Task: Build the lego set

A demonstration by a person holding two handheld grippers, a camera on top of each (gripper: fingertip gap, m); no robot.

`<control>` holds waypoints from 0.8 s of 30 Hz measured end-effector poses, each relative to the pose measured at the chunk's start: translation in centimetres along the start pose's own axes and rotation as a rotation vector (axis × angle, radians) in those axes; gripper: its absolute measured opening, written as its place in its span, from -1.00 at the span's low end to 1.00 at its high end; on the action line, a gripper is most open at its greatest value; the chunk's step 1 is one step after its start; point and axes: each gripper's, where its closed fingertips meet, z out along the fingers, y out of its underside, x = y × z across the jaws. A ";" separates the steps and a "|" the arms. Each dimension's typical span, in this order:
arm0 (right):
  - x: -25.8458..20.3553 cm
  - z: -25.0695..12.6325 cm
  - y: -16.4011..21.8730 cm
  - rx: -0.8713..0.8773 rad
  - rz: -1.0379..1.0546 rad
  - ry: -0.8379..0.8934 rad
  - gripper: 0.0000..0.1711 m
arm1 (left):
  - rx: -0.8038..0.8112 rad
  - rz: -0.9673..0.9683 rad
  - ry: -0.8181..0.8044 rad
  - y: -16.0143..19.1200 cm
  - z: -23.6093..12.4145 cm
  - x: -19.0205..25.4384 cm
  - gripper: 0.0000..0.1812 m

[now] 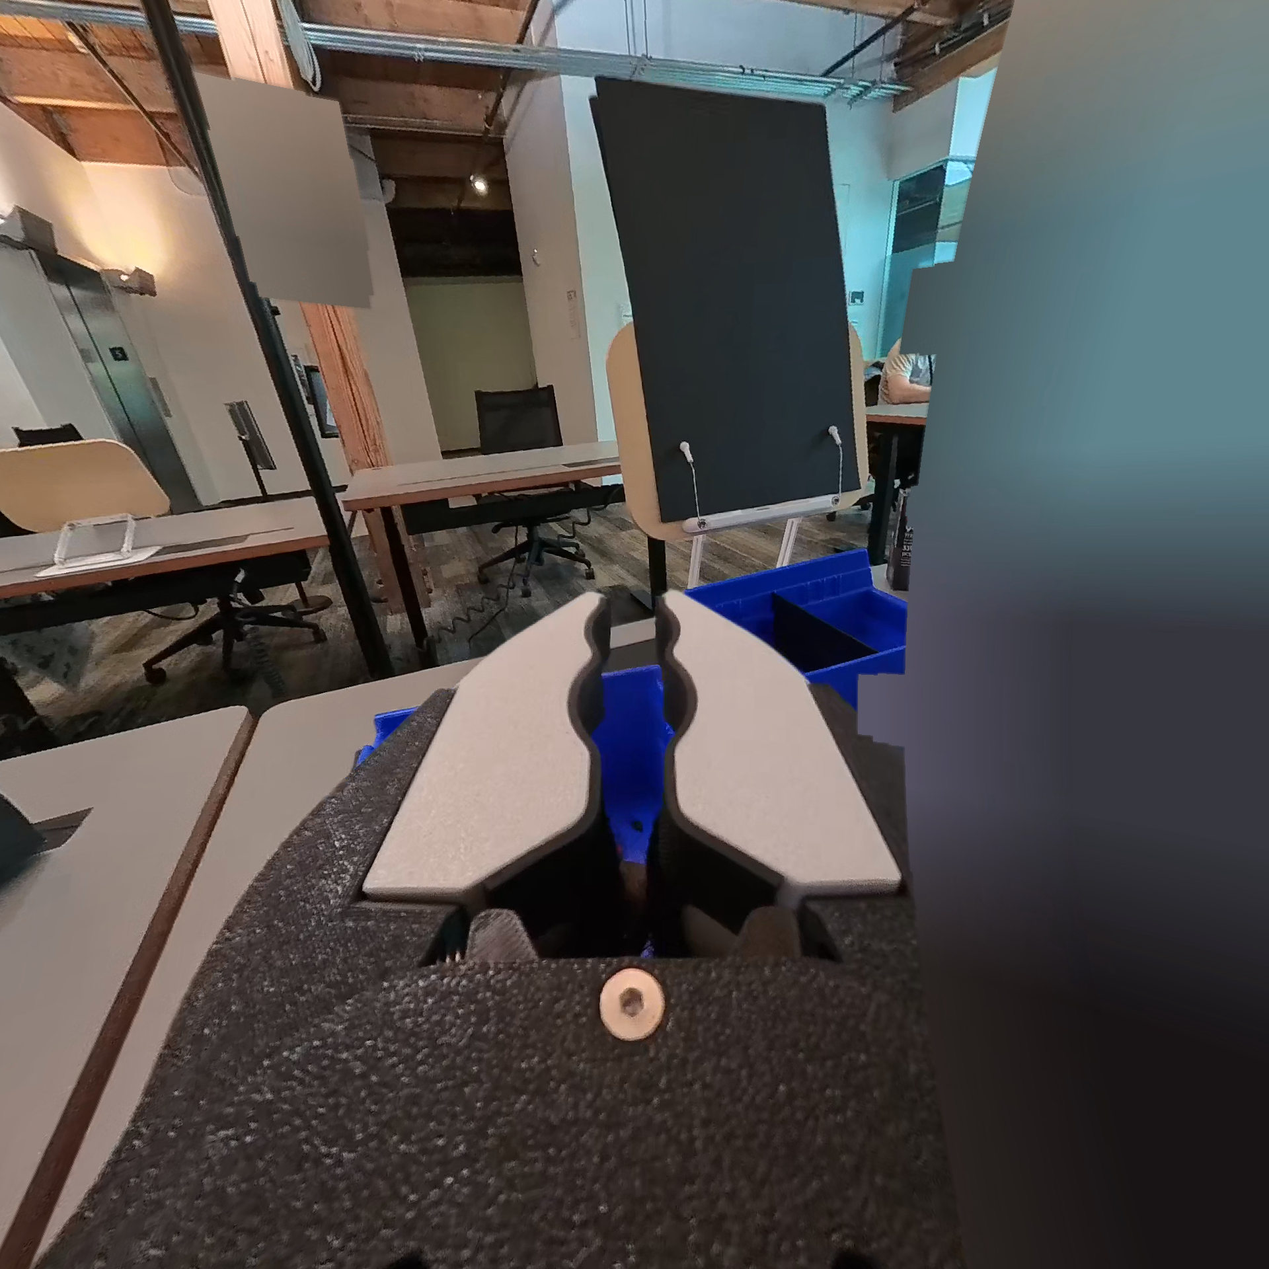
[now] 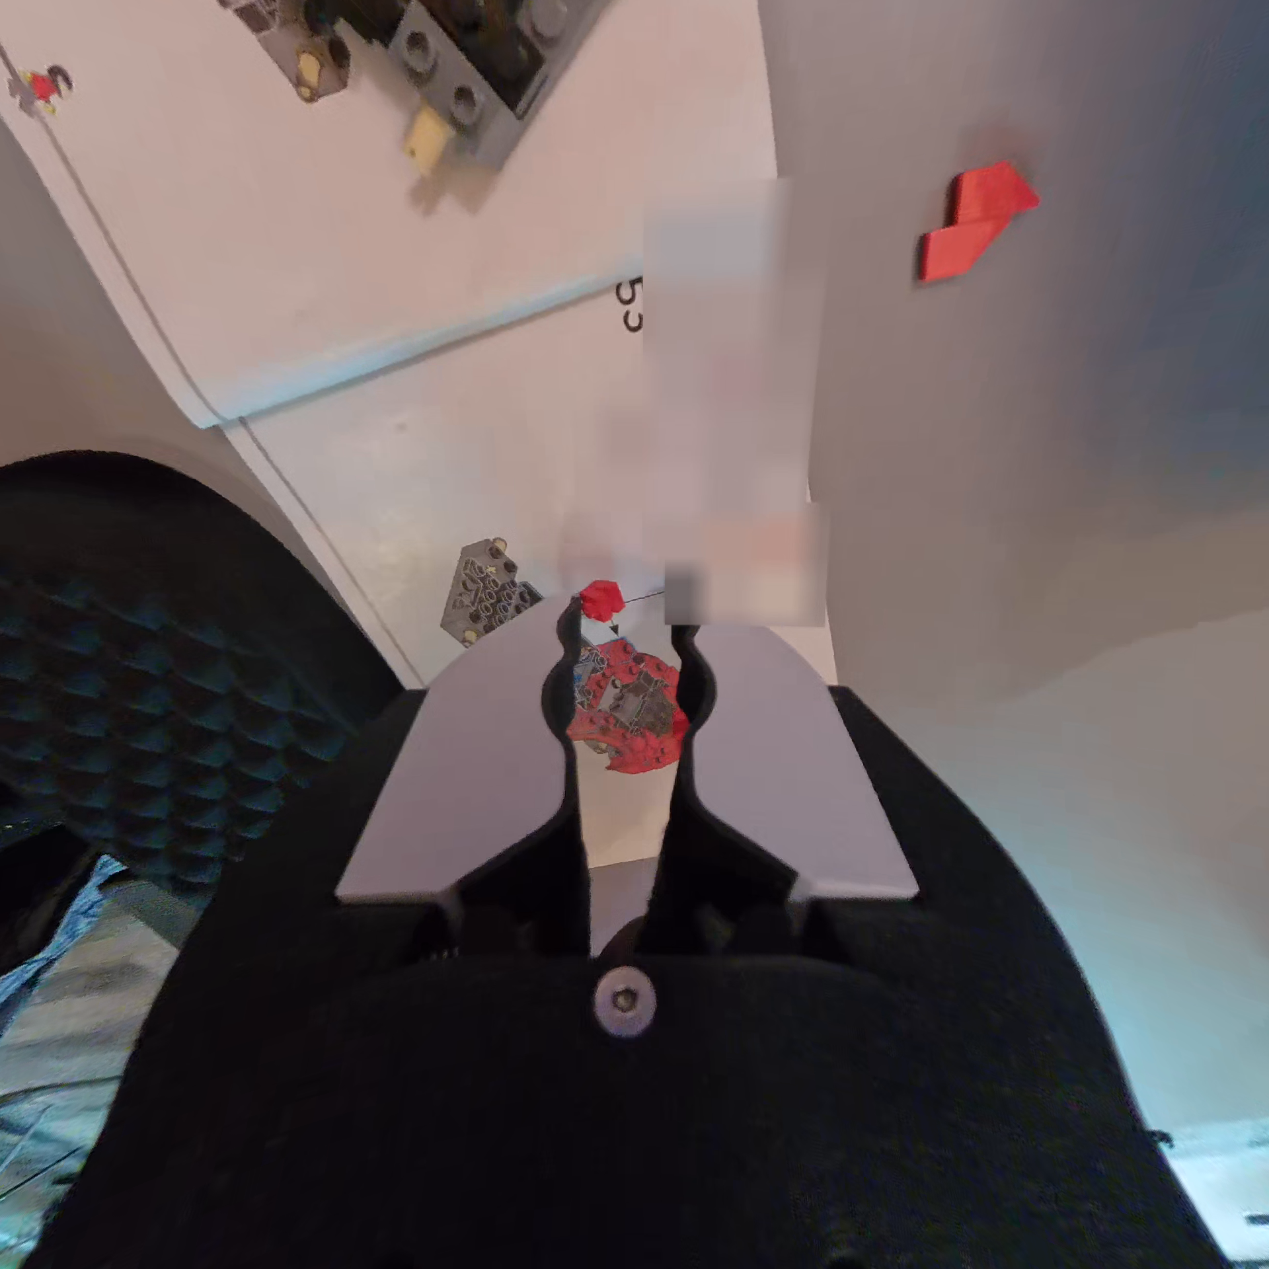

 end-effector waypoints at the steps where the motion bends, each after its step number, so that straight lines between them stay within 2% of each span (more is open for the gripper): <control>1: 0.1 -0.1 0.0 0.009 -0.012 0.012 -0.68 | 0.006 0.004 -0.006 -0.2 -0.2 -0.1 -0.88; 9: 0.3 -0.9 0.1 0.099 -0.052 -0.004 -0.68 | -0.005 0.010 -0.013 0.1 -0.1 -0.2 -0.87; 12: 0.2 -1.5 -0.6 0.193 -0.050 -0.020 -0.99 | -0.013 0.016 -0.005 0.3 0.2 0.0 -0.87; 15: -0.3 -1.7 -1.0 0.229 -0.035 -0.059 -1.00 | -0.021 0.022 0.005 0.4 0.5 0.3 -0.87; 24: -0.4 -0.7 -0.5 0.161 0.009 -0.090 -1.00 | -0.025 0.032 0.008 0.4 0.6 0.5 -0.88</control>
